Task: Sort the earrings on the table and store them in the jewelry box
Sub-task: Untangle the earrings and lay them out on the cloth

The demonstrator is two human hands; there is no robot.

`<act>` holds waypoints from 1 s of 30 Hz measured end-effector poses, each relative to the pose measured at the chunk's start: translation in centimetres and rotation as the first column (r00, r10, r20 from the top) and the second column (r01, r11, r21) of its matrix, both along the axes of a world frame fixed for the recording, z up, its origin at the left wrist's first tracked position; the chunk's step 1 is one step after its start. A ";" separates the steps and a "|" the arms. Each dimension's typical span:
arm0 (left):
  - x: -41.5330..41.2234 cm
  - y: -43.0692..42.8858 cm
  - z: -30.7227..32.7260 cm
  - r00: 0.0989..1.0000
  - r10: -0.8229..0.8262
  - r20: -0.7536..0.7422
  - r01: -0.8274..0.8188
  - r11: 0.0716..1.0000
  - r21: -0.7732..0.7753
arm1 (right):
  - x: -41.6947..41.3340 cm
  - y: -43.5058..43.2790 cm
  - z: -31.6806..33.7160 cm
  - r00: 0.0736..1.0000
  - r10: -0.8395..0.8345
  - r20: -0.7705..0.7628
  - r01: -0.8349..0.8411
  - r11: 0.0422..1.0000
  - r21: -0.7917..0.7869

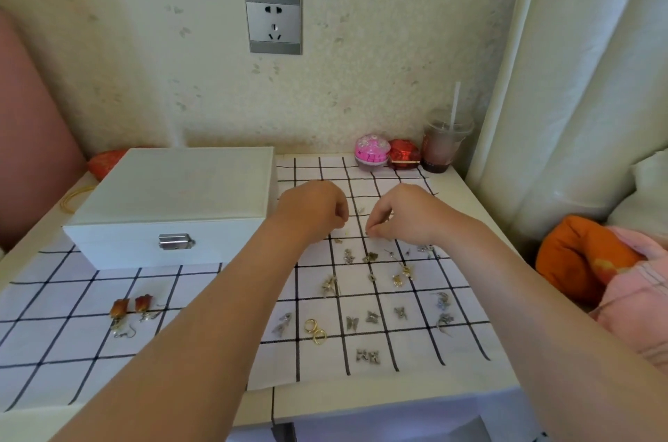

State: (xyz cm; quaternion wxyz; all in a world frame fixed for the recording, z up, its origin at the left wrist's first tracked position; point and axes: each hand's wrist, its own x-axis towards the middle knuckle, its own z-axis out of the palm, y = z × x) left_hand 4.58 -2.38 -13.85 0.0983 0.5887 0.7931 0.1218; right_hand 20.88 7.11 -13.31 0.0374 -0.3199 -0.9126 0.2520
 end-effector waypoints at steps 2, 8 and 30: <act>-0.1 0.2 -0.4 1.000 0.001 -0.005 -0.001 1.000 -0.018 | 0.4 0.1 -0.3 0.999 0.027 0.042 -0.026 0.999 -0.022; -0.8 0.5 -0.8 0.997 -0.063 0.034 0.064 0.997 -0.052 | 0.7 0.2 -0.1 0.995 0.091 0.032 -0.086 0.988 -0.127; -0.8 1.2 -0.6 0.996 -0.041 0.078 0.046 0.997 -0.067 | 0.7 0.6 0.2 0.986 -0.053 0.159 0.038 0.995 0.092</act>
